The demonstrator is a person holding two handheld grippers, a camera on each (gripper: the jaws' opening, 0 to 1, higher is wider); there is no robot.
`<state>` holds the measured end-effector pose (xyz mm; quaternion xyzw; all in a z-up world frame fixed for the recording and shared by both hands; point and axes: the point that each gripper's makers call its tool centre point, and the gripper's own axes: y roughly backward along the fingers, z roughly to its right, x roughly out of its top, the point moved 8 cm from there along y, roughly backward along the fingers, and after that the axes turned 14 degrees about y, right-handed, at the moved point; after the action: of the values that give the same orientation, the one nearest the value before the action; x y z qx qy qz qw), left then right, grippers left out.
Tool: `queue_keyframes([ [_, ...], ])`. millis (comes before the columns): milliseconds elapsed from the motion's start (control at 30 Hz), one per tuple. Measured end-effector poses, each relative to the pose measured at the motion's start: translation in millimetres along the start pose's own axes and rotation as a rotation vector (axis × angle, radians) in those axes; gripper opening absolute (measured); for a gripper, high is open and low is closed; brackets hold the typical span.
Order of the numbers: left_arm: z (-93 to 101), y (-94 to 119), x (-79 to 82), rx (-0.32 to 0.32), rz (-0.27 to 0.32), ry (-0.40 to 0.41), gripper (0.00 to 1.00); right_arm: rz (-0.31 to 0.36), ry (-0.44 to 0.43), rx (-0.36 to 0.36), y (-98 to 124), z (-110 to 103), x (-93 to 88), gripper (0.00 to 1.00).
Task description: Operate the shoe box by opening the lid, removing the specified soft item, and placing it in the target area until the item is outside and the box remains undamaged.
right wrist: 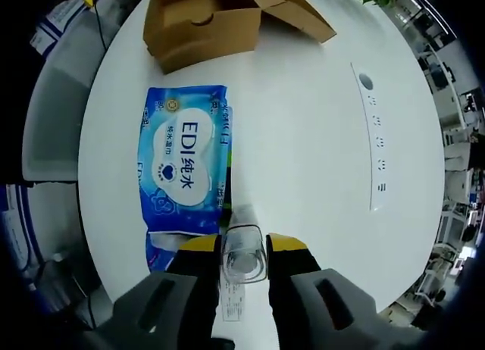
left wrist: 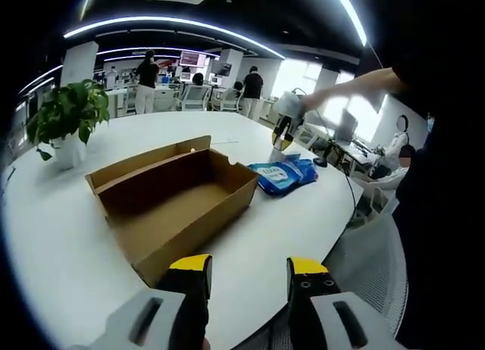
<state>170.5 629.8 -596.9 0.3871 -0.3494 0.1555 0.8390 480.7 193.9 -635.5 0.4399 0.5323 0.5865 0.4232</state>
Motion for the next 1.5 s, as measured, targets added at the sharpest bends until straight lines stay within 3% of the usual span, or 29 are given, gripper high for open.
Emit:
queue_keyframes([
  [667, 1.8, 2.9, -2.1, -0.002, -0.001, -0.001, 0.39, -0.011, -0.054, -0.011, 1.8, 3.0, -5.1, 0.2],
  [1033, 3.5, 2.8, -1.1, -0.012, -0.002, -0.009, 0.39, -0.007, -0.079, -0.031, 11.8, -0.7, -9.1, 0.29],
  [1267, 4.4, 1.2, 5.0, -0.029, 0.004, -0.017, 0.39, 0.025, -0.135, -0.086, 32.2, -7.2, -17.2, 0.32],
  [1500, 9.7, -3.3, 15.0, -0.055, 0.03, -0.016, 0.39, 0.164, -0.328, -0.215, 58.0, -30.1, -29.2, 0.34],
])
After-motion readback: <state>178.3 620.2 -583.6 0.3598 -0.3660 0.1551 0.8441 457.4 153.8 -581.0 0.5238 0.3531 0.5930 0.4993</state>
